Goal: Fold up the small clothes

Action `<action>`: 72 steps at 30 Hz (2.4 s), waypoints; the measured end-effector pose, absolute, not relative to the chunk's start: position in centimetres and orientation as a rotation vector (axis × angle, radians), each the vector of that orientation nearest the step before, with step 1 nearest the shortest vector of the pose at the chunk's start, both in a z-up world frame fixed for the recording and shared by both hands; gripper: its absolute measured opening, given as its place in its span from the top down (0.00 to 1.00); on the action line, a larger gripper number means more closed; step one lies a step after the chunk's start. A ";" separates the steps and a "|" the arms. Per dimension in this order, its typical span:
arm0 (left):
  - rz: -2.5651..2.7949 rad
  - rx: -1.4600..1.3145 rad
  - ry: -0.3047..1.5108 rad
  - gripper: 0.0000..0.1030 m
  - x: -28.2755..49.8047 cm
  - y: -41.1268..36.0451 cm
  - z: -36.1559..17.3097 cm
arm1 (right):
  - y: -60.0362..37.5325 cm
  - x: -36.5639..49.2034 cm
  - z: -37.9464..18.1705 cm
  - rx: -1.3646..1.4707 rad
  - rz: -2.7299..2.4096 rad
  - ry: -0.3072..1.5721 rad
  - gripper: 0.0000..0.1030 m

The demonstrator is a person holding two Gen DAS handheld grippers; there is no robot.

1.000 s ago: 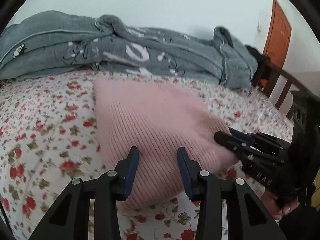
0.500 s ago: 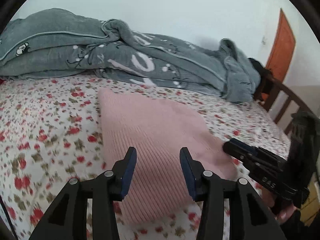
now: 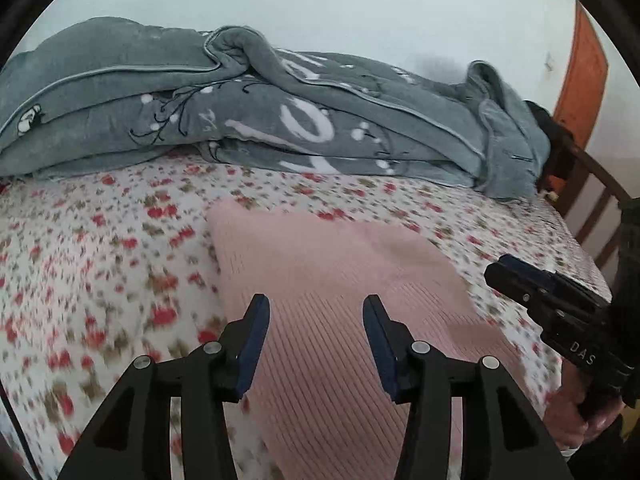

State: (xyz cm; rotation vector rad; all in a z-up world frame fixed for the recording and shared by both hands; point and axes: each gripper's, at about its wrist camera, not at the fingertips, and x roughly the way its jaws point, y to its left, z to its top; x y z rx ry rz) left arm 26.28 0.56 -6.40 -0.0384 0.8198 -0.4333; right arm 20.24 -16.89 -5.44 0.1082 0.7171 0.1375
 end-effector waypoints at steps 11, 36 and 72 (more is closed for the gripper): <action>-0.351 0.044 0.909 0.55 32.5 -1.5 -12.2 | -15.2 28.4 -12.7 0.039 0.144 0.878 0.66; -0.283 0.135 0.845 0.54 31.6 -2.7 -12.9 | -15.1 28.3 -13.3 0.038 0.139 0.858 0.62; -0.288 0.146 0.844 0.54 31.7 -2.9 -13.1 | -15.3 28.4 -13.5 0.067 0.149 0.867 0.60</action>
